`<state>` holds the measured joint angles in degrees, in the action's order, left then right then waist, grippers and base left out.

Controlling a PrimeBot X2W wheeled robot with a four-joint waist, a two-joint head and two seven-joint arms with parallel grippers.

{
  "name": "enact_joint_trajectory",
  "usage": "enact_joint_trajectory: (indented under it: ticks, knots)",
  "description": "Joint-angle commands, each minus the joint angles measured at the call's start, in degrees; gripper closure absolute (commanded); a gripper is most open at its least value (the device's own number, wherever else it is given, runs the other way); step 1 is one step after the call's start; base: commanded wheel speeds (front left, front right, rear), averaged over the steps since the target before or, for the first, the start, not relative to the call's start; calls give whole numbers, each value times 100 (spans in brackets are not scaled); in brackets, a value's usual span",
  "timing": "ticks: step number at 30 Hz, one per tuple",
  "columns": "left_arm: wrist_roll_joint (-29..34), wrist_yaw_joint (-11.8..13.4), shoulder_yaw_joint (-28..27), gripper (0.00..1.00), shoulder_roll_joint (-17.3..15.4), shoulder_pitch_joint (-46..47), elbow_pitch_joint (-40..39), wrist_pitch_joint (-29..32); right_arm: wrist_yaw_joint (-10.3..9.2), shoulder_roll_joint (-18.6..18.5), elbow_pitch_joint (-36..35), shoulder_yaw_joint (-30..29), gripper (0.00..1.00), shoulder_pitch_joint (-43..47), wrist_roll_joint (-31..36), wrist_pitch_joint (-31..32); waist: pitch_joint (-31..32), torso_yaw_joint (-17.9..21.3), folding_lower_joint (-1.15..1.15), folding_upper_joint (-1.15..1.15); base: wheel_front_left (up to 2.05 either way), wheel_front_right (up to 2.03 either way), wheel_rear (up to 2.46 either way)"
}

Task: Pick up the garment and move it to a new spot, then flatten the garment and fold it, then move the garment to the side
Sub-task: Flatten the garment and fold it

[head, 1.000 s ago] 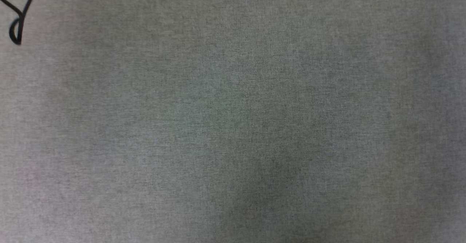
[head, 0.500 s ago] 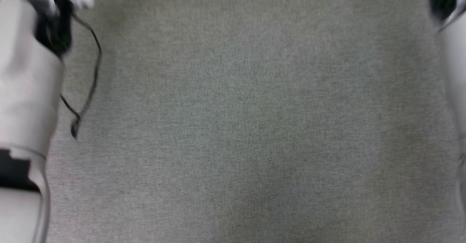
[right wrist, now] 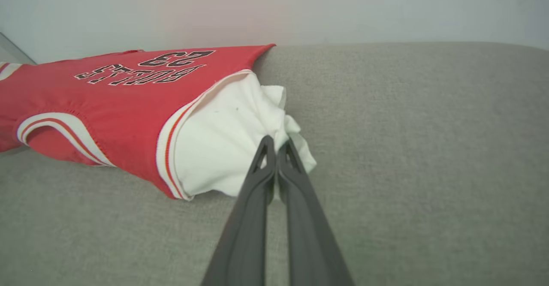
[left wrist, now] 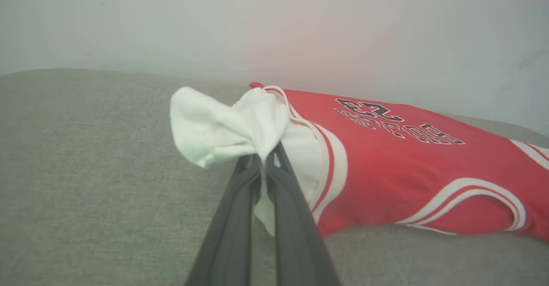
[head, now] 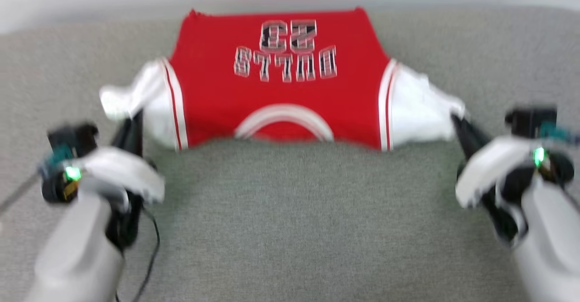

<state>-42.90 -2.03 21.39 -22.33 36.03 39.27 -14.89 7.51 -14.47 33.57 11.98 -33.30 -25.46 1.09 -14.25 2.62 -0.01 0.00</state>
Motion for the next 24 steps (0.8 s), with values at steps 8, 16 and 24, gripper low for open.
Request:
enact_joint_trajectory:
  ticks: [8, 16, 24]
  knots:
    - [47, 815, 96, 100, -371, -2374, -2089, 333, -3, 387, -2273, -999, 100, 2984, 472, 1054, 848, -183, 1, 0, 0, 0, 0]
    - [9, 1735, 134, 100, -665, -4067, -3729, 830, -4, 919, -3871, -1599, 100, 4953, 899, 2420, 1235, -333, 1, 0, 0, 0, 0]
    - [-3, 2130, 203, 100, -639, -4771, -4363, 912, -3, 1068, -4348, -1816, 96, 5750, 953, 3419, 1341, -503, 1, 0, 0, 0, 0]
